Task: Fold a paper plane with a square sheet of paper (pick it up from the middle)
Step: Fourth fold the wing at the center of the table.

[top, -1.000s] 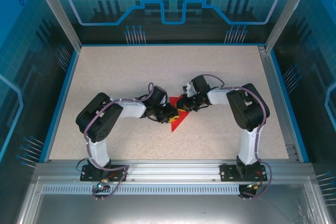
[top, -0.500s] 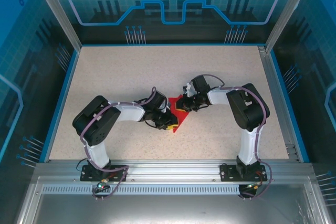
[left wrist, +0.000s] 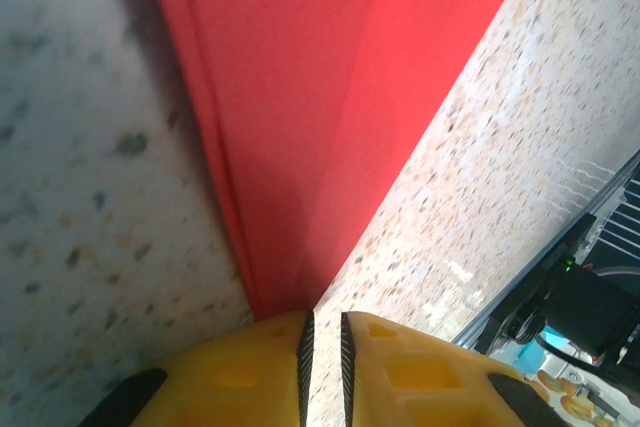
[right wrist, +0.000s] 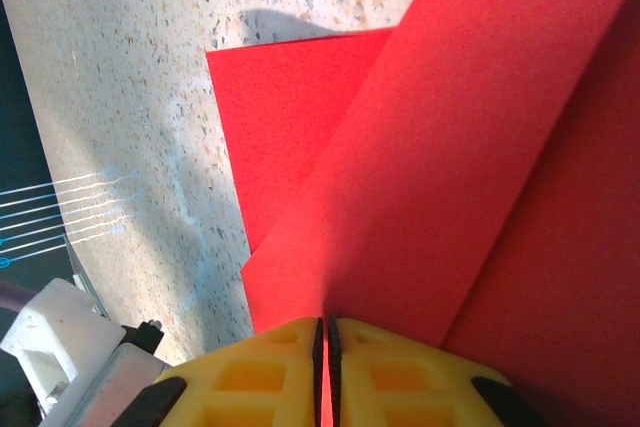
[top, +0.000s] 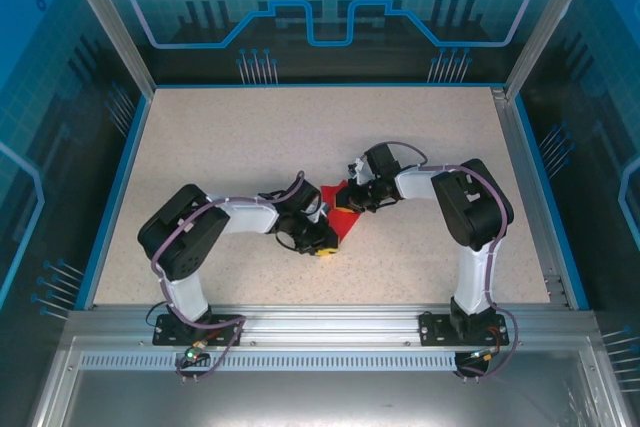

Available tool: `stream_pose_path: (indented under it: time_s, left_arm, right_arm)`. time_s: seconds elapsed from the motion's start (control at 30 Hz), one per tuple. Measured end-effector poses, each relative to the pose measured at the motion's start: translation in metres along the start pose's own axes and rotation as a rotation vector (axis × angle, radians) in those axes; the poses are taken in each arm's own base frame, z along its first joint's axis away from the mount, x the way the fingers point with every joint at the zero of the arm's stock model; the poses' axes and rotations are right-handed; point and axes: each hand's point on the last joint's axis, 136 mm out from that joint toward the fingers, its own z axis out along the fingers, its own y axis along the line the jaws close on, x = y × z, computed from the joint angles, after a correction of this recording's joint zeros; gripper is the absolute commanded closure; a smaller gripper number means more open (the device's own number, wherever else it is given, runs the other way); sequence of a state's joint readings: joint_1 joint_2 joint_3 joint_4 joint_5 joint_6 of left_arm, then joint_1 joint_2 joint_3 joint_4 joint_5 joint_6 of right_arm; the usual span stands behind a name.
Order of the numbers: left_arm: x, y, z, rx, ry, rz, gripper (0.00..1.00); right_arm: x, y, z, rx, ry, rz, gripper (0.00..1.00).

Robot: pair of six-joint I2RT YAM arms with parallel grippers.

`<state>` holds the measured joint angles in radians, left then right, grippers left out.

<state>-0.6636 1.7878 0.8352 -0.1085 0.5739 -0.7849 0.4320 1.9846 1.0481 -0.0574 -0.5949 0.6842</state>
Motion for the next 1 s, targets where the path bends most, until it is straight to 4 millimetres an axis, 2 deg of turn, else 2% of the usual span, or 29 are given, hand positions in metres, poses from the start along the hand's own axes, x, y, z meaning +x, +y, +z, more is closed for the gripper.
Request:
stream_pose_path:
  time_s: [0.13,0.23,0.3,0.47,0.6,0.7,0.87,1.0]
  left_arm:
    - [0.018,0.011,-0.008,-0.036,0.007,-0.015,0.82]
    - [0.022,0.017,-0.02,-0.069,-0.037,-0.032,0.81]
    - [0.015,0.013,-0.031,-0.065,-0.091,-0.034,0.8]
    - [-0.019,-0.004,-0.05,-0.017,-0.21,-0.057,0.79]
    - [-0.048,-0.026,-0.046,0.014,-0.244,-0.035,0.78]
    - [-0.065,-0.034,-0.038,0.029,-0.255,-0.032,0.78]
    - [-0.08,-0.027,-0.023,-0.002,-0.254,-0.056,0.79]
    - [-0.079,-0.019,-0.014,-0.017,-0.228,-0.073,0.79]
  right_arm:
    - [0.0,0.0,0.0,0.0,0.0,0.0,0.86]
    - [0.0,0.0,0.0,-0.002,0.0,-0.001,0.85]
    - [0.0,0.001,0.0,-0.004,0.001,-0.001,0.85]
    - [0.0,0.001,0.0,-0.005,0.001,-0.001,0.85]
    - [0.0,0.001,0.0,-0.005,0.001,0.0,0.85]
    - [0.0,0.001,0.0,-0.006,0.001,0.002,0.85]
    - [0.0,0.001,0.0,-0.006,0.001,0.003,0.85]
    - [0.0,0.001,0.0,-0.006,0.001,0.005,0.85]
